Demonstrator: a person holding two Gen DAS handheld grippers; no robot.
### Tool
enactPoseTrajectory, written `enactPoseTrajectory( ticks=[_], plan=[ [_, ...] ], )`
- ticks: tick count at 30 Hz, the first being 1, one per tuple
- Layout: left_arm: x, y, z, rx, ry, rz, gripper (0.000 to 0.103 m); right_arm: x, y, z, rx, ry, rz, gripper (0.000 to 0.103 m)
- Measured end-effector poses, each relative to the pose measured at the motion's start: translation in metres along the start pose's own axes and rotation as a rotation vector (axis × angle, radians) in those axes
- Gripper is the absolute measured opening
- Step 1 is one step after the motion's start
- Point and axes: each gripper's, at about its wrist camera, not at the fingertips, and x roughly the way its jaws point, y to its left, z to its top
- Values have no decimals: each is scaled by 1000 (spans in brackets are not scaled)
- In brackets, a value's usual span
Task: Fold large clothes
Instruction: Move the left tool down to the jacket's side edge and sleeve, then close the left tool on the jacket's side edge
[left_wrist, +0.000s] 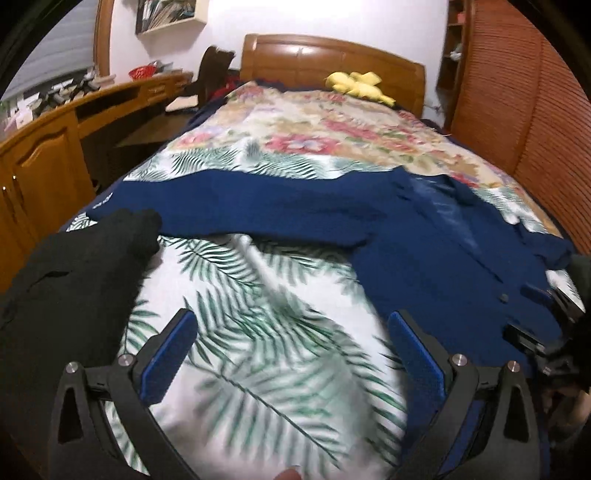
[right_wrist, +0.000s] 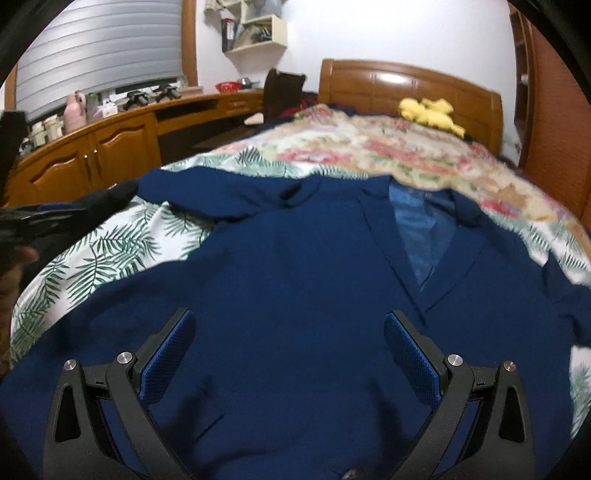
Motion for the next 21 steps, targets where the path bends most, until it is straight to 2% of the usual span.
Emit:
enactPoseTrajectory(
  ticks=[5, 9, 11, 14, 18, 21],
  plan=[
    [40, 36, 18, -86, 26, -10, 103, 6, -4, -6, 26, 20, 14, 103],
    [69, 58, 31, -195, 47, -64, 98, 9, -3, -7, 22, 28, 11, 103],
    [85, 68, 37, -268, 69, -78, 92, 12, -2, -7, 24, 38, 6, 103],
    [100, 73, 47, -322, 72, -102, 83, 13, -3, -8, 38, 41, 6, 103],
    [115, 75, 58, -347, 74, -84, 73, 15, -6, -8, 49, 47, 9, 103],
    [130, 78, 62, -375, 117, -40, 69, 17, -5, -9, 46, 52, 12, 103]
  ],
)
